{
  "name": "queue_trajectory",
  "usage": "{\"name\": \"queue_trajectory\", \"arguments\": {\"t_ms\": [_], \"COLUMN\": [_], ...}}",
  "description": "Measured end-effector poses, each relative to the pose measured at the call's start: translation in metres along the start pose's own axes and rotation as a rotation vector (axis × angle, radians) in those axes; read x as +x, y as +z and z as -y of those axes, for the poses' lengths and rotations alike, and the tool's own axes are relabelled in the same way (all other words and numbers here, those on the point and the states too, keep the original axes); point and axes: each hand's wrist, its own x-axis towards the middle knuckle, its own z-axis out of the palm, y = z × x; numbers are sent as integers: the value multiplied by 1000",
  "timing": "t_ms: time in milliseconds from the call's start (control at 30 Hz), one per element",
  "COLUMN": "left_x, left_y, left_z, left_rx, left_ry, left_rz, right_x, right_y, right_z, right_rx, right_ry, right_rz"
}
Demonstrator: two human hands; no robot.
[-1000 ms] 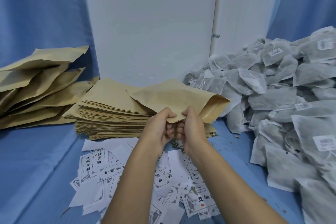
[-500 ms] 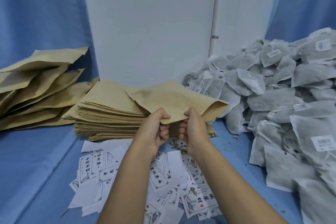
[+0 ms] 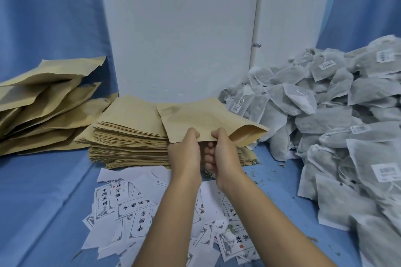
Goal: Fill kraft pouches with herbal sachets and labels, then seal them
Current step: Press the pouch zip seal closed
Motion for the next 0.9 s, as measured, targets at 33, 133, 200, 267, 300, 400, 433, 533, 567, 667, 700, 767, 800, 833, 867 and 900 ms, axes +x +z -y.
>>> {"name": "queue_trajectory", "arguments": {"t_ms": [33, 133, 200, 267, 300, 400, 433, 533, 567, 667, 700, 767, 800, 833, 867, 900], "left_x": [2, 3, 1, -1, -2, -3, -2, -2, -2, -3, -1, 3, 6, 7, 8, 7], "left_y": [-2, -5, -4, -2, -2, -2, -2, -2, -2, -3, -4, -6, -7, -9, -9, -9], "left_z": [-1, -1, -2, -3, -3, -4, -4, -4, -3, -3, -4, -5, -6, -6, -5, -4], "left_rx": [14, 36, 45, 93, 120, 73, 54, 48, 62, 125, 114, 49, 17, -6, -12, 5], "left_ry": [11, 41, 25, -10, -21, -11, -1, 16, 7, -24, -22, -29, -42, -58, -72, -81], "left_rz": [-9, -11, 22, 100, 130, 130, 111, 80, 90, 160, 160, 117, 100, 101, 122, 154], "right_x": [1, 3, 3, 4, 4, 6, 7, 7, 7, 5, 4, 5, 5, 6, 7, 7], "right_y": [0, 3, 3, 0, -2, -6, -7, -4, -3, -2, -3, -5, -6, -7, -6, -6], "right_z": [-1, -4, -5, -3, -2, 1, 1, -1, -1, -1, -1, 0, 0, 0, 0, 0], "right_rx": [54, 203, 220, 200, 193, 221, 234, 234, 212, 138, 134, 170, 192, 206, 213, 209], "right_ry": [7, 34, 59, 81, 92, 85, 70, 59, 60, 83, 91, 83, 71, 65, 68, 74], "right_rz": [-6, 7, 11, 13, 15, -28, -50, -46, -30, 38, 52, 24, -1, -15, -17, -11]}}
